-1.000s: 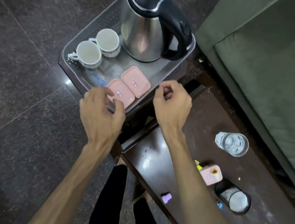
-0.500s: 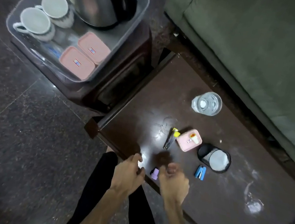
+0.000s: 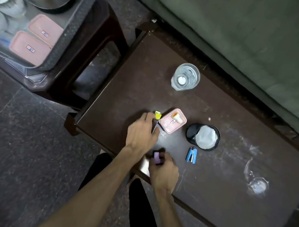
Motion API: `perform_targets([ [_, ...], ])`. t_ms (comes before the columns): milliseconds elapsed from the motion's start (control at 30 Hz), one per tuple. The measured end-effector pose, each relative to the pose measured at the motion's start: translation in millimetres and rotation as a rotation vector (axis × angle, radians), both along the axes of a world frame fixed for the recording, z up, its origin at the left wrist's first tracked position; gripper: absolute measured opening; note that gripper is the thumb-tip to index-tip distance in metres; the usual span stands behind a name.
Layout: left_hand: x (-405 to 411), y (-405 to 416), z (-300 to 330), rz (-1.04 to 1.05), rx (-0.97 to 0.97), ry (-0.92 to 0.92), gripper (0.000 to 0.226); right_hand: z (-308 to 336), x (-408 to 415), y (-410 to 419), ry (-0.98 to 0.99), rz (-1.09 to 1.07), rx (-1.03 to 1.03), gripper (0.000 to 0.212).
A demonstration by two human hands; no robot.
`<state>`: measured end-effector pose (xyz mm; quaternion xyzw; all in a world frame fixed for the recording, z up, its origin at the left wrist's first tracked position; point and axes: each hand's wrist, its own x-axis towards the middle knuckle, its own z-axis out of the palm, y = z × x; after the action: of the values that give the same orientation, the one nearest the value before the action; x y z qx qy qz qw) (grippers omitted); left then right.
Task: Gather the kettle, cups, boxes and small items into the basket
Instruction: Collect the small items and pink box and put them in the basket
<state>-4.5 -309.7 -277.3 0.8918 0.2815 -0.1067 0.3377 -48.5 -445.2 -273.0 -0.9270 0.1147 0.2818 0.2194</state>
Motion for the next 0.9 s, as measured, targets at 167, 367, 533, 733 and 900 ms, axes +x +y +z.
perform_targets([
  [167, 46.1, -4.9, -1.3, -0.102, 0.114, -0.06, 0.04, 9.6, 37.5, -8.3, -0.086, -0.099, 0.044, 0.019],
  [367, 70.4, -23.9, -9.3, -0.303, 0.222, -0.106, 0.036, 13.9, 60.2, -5.1, -0.115, -0.22, 0.06, 0.021],
  [533, 76.4, -22.2, -11.8, -0.401, 0.256, -0.105, 0.035, 13.6, 62.7, -0.2, -0.088, -0.271, 0.05, 0.027],
  [733, 81.9, -16.4, -14.2, -0.519, 0.246, -0.133, 0.044, 15.8, 61.0, 3.1, -0.115, -0.373, 0.06, 0.023],
  [900, 75.0, -14.9, -9.5, -0.415, 0.208, -0.239, 0.029, 27.3, 61.9, 11.6, -0.249, -0.49, 0.121, 0.016],
])
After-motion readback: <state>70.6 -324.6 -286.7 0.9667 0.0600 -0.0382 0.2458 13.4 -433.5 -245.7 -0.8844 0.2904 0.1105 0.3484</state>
